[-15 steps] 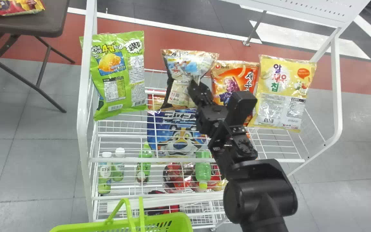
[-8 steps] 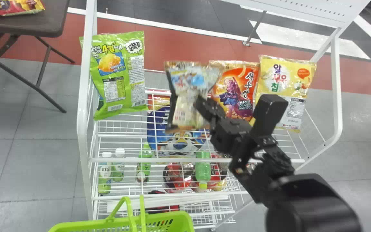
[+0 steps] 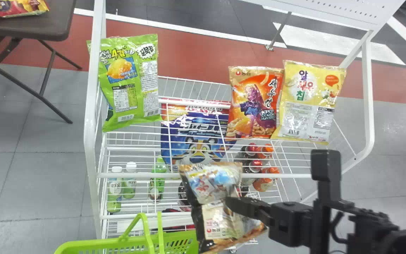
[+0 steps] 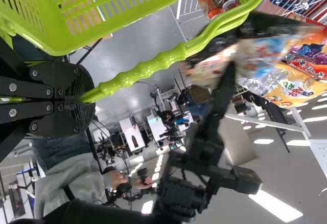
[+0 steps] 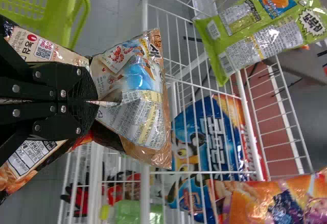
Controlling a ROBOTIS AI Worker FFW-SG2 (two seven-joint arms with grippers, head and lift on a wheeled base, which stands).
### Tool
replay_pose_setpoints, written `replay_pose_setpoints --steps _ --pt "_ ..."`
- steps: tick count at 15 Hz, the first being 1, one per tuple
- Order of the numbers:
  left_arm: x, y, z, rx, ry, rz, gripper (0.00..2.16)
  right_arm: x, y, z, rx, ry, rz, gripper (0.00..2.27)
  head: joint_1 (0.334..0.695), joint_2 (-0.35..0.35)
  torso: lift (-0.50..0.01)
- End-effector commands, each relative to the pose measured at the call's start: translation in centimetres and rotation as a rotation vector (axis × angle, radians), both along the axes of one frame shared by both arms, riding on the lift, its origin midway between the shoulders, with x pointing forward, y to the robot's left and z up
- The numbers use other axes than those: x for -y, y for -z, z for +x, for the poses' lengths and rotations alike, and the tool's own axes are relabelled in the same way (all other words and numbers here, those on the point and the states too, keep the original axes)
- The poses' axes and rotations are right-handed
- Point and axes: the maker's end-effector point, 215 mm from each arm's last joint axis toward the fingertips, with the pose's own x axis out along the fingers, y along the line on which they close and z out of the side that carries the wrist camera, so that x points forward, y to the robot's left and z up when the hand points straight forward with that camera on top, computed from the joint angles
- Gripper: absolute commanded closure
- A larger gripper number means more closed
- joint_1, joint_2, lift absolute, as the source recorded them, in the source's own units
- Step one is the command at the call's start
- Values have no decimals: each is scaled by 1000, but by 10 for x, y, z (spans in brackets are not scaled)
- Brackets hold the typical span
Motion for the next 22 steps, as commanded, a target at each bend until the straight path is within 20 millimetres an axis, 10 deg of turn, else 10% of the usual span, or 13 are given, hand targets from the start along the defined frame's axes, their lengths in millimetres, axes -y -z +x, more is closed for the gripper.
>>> replay_pose_setpoints --steps 1,22 --pt "1 -2 -1 6 2 3 2135 8 -19 -2 32 5 -15 2128 695 -350 -6" --pt "3 -11 4 40 6 16 2135 -164 143 -123 -389 -451 -69 2125 695 -350 -6"
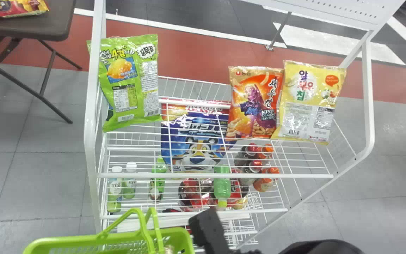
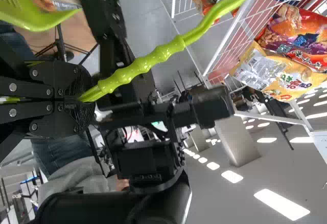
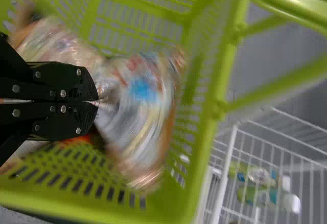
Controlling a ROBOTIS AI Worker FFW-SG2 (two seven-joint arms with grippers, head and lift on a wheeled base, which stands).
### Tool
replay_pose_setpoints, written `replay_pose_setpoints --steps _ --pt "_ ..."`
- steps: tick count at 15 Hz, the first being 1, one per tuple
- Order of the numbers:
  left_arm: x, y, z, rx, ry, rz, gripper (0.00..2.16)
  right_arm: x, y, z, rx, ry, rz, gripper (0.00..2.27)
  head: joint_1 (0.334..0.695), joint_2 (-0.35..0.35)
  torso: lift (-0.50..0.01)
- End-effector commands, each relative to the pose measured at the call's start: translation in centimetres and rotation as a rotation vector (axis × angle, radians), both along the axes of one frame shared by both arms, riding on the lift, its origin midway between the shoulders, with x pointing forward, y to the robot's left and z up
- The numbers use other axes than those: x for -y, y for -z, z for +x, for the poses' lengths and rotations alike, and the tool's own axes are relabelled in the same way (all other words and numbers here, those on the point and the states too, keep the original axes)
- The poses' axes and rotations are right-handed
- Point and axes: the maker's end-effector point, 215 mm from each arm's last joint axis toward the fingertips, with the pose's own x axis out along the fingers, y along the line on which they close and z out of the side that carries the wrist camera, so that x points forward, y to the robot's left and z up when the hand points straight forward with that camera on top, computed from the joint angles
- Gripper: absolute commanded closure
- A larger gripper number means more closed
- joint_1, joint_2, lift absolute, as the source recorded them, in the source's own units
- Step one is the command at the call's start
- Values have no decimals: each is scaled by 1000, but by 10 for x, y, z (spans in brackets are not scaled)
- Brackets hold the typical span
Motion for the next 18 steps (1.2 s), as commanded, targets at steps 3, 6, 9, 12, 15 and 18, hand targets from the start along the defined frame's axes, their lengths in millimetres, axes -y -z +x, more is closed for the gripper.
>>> replay_pose_setpoints --steps 3,6,9,12,15,18 --pt "0 0 0 0 1 -1 2135 -10 7 -10 -15 -35 -14 1642 695 -350 -6" --pt "0 0 0 0 0 0 2135 18 -11 10 46 32 -33 -1 695 -350 -6" --pt "0 0 0 0 1 -1 2135 46 -40 36 140 89 -57 90 695 -350 -6" --pt "0 0 0 0 1 -1 2135 81 -70 63 219 163 -58 130 695 -350 -6" --pt "-1 -1 -1 0 3 -3 2135 123 -84 83 255 280 -58 130 695 -350 -5" --pt "-1 -1 0 0 2 -3 2135 154 -77 103 248 375 -57 134 695 -350 -5"
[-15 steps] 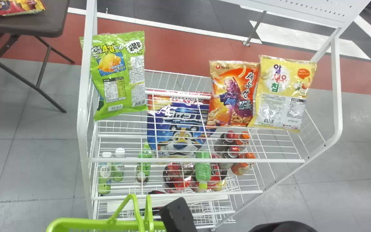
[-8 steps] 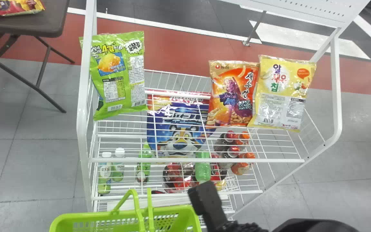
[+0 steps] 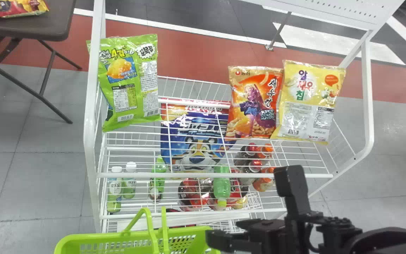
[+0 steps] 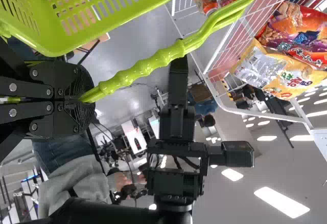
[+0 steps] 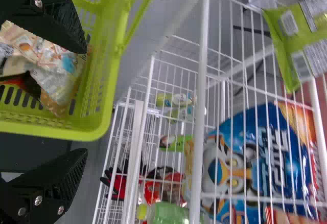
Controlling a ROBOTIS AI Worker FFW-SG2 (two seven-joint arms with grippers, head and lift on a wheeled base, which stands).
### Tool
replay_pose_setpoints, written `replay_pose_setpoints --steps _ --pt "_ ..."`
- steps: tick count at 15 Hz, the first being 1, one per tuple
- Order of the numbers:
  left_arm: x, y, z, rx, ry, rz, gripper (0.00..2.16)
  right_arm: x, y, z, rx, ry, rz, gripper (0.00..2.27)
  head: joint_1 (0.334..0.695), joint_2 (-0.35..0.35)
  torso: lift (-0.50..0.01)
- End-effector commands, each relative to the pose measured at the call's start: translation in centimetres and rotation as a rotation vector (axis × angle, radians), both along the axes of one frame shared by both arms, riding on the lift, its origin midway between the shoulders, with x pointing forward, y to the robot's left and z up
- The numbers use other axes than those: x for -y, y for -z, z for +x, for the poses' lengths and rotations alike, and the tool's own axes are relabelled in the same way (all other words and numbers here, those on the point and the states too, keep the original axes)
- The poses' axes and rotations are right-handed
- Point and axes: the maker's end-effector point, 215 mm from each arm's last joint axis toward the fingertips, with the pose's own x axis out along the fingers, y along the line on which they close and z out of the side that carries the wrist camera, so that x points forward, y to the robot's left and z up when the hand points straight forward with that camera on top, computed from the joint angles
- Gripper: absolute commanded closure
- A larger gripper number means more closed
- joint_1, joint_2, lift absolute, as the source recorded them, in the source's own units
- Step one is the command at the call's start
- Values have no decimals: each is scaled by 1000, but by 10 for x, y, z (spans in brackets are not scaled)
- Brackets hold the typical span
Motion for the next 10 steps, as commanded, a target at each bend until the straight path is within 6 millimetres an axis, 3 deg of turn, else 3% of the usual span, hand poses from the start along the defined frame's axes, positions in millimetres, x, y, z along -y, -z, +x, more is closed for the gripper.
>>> replay_pose_setpoints --steps 1,3,5,10 --pt "-1 0 0 -1 0 2 2135 25 -7 46 125 70 1 140 695 -350 -5" --pt "-1 1 0 -2 -3 3 2135 46 -38 110 344 109 4 144 695 -350 -5" --pt "-2 2 1 -3 -6 3 2135 58 -78 155 551 126 11 144 695 -350 -5" --pt "-4 4 2 -8 -10 5 2135 96 -134 214 874 175 -26 151 695 -350 -5"
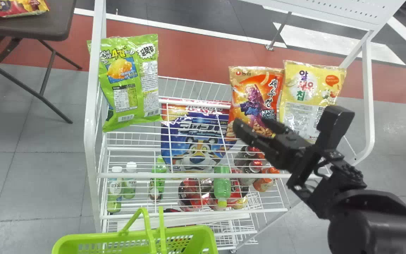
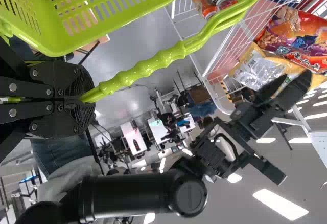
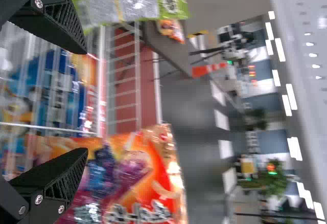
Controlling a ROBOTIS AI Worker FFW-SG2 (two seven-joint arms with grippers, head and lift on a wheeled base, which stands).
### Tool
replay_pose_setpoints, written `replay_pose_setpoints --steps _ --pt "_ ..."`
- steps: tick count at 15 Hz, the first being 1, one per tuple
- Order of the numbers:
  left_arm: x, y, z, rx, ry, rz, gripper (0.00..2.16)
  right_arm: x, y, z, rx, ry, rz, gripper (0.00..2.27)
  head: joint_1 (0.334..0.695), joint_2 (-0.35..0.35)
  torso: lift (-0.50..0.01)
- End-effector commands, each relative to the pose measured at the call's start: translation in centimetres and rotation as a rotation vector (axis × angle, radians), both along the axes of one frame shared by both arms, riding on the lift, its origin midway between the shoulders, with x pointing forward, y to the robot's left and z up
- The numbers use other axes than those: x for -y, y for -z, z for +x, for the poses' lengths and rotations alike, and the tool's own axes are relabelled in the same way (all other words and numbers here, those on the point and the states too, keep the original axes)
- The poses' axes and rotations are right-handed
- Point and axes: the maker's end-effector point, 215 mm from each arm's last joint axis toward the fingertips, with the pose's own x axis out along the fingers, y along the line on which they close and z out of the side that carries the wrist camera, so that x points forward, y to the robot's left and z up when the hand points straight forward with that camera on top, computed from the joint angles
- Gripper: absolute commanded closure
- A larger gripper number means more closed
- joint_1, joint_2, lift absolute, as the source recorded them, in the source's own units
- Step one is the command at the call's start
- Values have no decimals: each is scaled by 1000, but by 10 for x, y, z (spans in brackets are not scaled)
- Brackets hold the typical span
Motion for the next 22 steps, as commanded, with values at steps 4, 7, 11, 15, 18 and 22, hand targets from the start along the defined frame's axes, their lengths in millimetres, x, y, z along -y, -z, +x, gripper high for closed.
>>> replay_pose_setpoints --steps 4,7,11,15,18,22 --pt "-2 2 0 -6 -3 1 2128 46 -8 37 171 56 -82 171 695 -350 -5" --pt "-3 2 1 -7 -5 -1 2125 64 10 47 166 80 -97 171 695 -350 -5" --pt "-3 2 1 -6 -7 1 2125 76 29 55 149 92 -126 171 695 -350 -5" --pt "-5 5 1 -13 -9 4 2125 78 42 70 125 87 -144 171 695 -350 -5" --pt "-8 6 3 -14 -17 3 2125 75 50 83 106 84 -166 171 695 -350 -5" --pt "-11 7 5 -16 -22 3 2125 70 67 103 66 78 -200 174 695 -350 -5"
